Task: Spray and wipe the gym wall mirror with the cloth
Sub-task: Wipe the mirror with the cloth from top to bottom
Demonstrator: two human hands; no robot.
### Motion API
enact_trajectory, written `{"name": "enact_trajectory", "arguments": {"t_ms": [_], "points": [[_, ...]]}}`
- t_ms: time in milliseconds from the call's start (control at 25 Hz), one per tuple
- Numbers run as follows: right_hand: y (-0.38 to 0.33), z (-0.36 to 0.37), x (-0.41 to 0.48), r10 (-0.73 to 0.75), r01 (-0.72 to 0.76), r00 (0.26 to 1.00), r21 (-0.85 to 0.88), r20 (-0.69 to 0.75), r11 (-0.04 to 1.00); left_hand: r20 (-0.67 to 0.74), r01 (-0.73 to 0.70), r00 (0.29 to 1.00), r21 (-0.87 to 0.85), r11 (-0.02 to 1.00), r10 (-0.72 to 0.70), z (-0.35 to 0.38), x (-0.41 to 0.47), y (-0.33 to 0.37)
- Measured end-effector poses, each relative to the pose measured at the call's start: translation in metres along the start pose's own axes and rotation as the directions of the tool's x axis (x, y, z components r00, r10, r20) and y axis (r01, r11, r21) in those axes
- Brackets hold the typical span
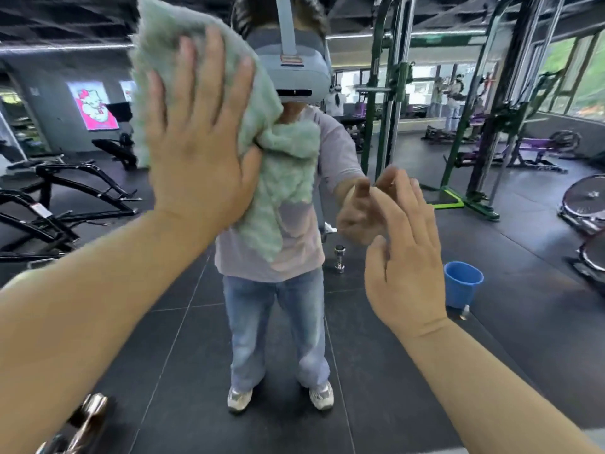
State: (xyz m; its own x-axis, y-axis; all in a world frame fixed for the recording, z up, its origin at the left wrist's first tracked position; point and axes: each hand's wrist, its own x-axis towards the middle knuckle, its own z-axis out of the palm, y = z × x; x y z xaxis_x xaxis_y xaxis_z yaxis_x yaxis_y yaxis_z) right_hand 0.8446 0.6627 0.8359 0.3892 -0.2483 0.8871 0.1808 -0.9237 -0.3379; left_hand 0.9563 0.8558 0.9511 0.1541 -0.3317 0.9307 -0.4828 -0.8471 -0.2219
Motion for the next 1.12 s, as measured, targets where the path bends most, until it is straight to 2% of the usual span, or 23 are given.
{"name": "enact_trajectory", "arguments": {"t_ms": [40,120,200,280,360,480,600,640,680,760,800,880,960,1040,1120], "points": [[0.009,-0.004,-0.002,-0.034,0.034,0.999,0.011,0.006,0.999,0.006,-0.044,0.999,0.018,0.999,0.044,0.011,-0.007,0.025],[0.027,-0.013,-0.010,-0.062,0.062,0.998,-0.003,-0.006,0.998,0.071,-0.251,0.966,0.042,0.967,0.247,0.040,-0.054,0.082],[0.044,-0.020,-0.023,-0.032,0.032,0.999,-0.022,-0.024,0.999,0.174,-0.503,0.851,-0.001,0.864,0.495,0.057,-0.115,0.127],[0.054,-0.024,-0.030,0.001,-0.001,1.000,-0.020,-0.006,1.000,0.264,-0.606,0.763,-0.024,0.795,0.589,0.058,-0.153,0.130],[0.055,-0.026,-0.030,0.032,-0.032,0.999,0.012,0.010,0.999,0.275,-0.572,0.786,-0.016,0.820,0.554,0.043,-0.148,0.087],[0.042,-0.024,-0.024,0.076,-0.075,0.997,0.045,-0.013,0.996,0.232,-0.373,0.909,0.077,0.925,0.347,0.013,-0.081,0.016],[0.023,-0.026,-0.028,0.109,-0.107,0.994,0.056,-0.026,0.993,0.117,-0.137,0.984,-0.007,0.991,0.137,0.015,-0.029,0.042],[0.020,-0.025,-0.033,0.124,-0.123,0.992,0.035,-0.032,0.992,0.113,-0.149,0.982,-0.033,0.988,0.152,0.025,-0.032,0.065],[0.018,-0.025,-0.040,0.137,-0.137,0.990,0.017,-0.042,0.990,0.109,-0.229,0.967,-0.035,0.973,0.232,0.040,-0.048,0.091],[0.013,-0.022,-0.053,0.164,-0.164,0.986,0.021,-0.042,0.986,0.146,-0.471,0.871,-0.017,0.882,0.468,0.059,-0.111,0.127],[0.008,-0.019,-0.063,0.176,-0.176,0.984,0.010,-0.034,0.984,0.186,-0.555,0.817,-0.002,0.832,0.546,0.062,-0.150,0.128],[-0.003,-0.010,-0.079,0.177,-0.177,0.984,-0.006,0.000,0.984,0.278,-0.603,0.771,0.027,0.798,0.573,0.055,-0.210,0.084],[-0.018,-0.004,-0.088,0.163,-0.162,0.986,-0.031,0.036,0.986,0.303,-0.565,0.787,0.003,0.825,0.538,0.032,-0.224,0.004],[-0.038,0.003,-0.077,0.151,-0.151,0.988,0.001,0.041,0.988,0.293,-0.499,0.837,0.066,0.864,0.461,0.006,-0.187,-0.073],[-0.057,0.008,-0.060,0.156,-0.157,0.988,0.046,0.021,0.987,0.205,-0.368,0.915,0.071,0.927,0.348,-0.002,-0.129,-0.094]]}}
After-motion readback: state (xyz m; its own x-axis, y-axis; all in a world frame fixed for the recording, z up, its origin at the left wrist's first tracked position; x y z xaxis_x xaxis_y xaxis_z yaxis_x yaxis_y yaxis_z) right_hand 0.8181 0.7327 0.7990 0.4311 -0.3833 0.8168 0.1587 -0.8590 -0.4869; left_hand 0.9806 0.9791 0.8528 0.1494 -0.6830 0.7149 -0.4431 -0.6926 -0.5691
